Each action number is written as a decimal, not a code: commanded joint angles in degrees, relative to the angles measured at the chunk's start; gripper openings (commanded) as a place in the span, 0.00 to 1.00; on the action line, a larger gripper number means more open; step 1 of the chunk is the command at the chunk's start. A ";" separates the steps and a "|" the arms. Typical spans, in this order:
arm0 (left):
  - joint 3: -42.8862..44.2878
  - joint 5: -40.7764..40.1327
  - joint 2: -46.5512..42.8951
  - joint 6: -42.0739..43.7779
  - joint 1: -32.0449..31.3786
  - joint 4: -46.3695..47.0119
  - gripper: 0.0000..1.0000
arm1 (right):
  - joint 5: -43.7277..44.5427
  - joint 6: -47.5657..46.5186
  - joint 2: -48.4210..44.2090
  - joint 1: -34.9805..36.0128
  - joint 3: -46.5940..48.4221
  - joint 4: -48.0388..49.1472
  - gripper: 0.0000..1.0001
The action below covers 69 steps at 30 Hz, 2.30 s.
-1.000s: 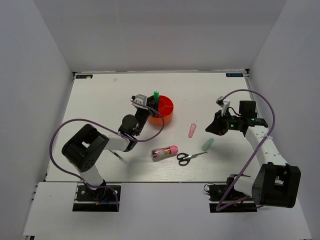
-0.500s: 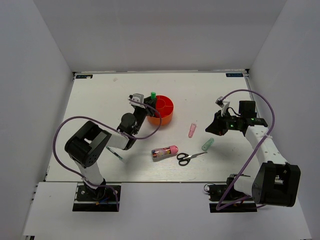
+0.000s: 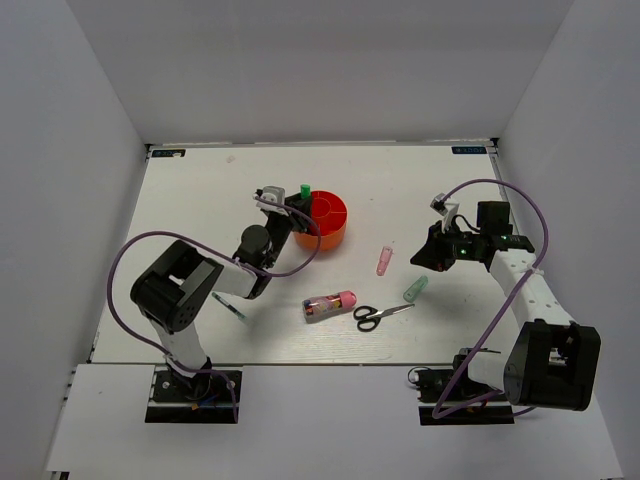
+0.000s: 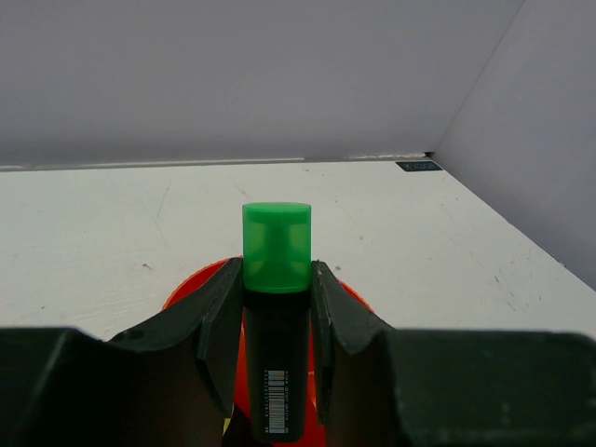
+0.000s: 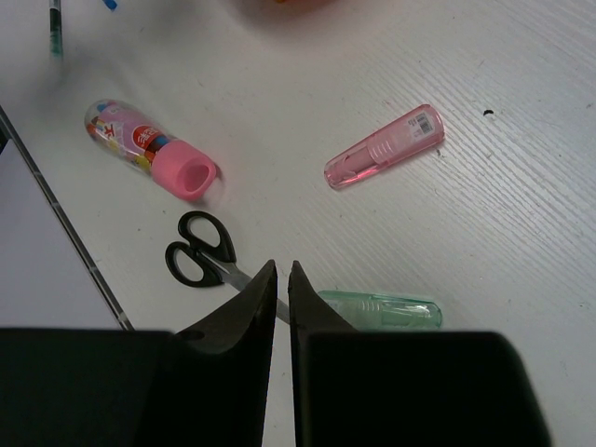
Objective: Sort the stationery into containers
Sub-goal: Place the pen in the storage box.
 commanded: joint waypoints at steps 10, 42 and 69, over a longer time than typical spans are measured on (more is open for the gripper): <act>0.70 1.83 0.87 -1.33 1.04 4.37 0.00 | -1.16 -1.14 0.27 0.07 1.93 -0.65 0.14; -2.63 1.84 0.43 -2.21 1.66 4.28 0.01 | -1.69 -1.76 0.80 0.07 2.45 -1.44 0.17; -4.83 2.89 -6.24 -1.43 1.66 4.19 0.75 | -1.78 -1.85 0.44 -0.11 2.45 -1.88 0.31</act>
